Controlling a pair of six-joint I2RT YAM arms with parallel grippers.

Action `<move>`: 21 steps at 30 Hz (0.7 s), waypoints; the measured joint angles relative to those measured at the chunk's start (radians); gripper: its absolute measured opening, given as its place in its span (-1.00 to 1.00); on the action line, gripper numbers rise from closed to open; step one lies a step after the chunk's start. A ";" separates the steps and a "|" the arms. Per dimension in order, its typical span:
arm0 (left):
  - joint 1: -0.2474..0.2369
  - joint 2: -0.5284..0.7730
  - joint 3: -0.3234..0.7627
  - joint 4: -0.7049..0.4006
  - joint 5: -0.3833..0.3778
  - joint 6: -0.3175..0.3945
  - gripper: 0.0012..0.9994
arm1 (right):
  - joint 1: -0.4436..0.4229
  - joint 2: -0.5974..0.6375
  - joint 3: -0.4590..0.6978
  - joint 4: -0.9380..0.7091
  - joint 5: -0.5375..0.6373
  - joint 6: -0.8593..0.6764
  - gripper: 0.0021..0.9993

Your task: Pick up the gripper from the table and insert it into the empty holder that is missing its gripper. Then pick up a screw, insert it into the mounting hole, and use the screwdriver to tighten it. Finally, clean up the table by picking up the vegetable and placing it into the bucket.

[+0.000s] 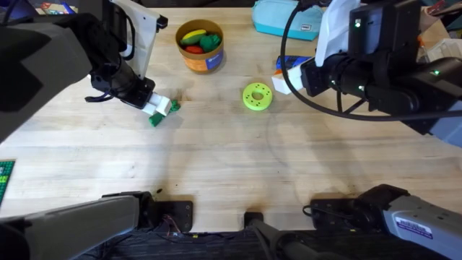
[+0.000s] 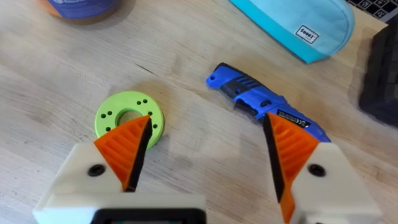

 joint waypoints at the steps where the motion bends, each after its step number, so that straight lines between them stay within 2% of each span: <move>1: 0.005 0.015 -0.007 0.001 0.004 0.011 0.97 | 0.000 0.000 0.000 -0.004 0.000 -0.001 0.99; 6: 0.013 0.042 0.008 -0.054 0.035 0.032 0.97 | 0.000 0.000 0.000 -0.025 0.001 -0.002 0.99; 10: 0.013 0.034 0.121 -0.125 0.073 0.068 0.97 | 0.000 0.000 0.000 -0.047 0.000 -0.002 0.99; 14: 0.010 -0.009 0.213 -0.125 0.132 0.095 0.97 | 0.000 0.000 0.000 -0.050 0.000 -0.002 0.99; 18: 0.010 -0.024 0.217 -0.145 0.232 0.146 0.97 | 0.000 0.000 0.000 -0.050 0.000 -0.002 0.99; 21: 0.009 0.007 0.193 -0.145 0.273 0.182 0.97 | 0.000 0.000 0.000 -0.050 0.000 -0.002 0.99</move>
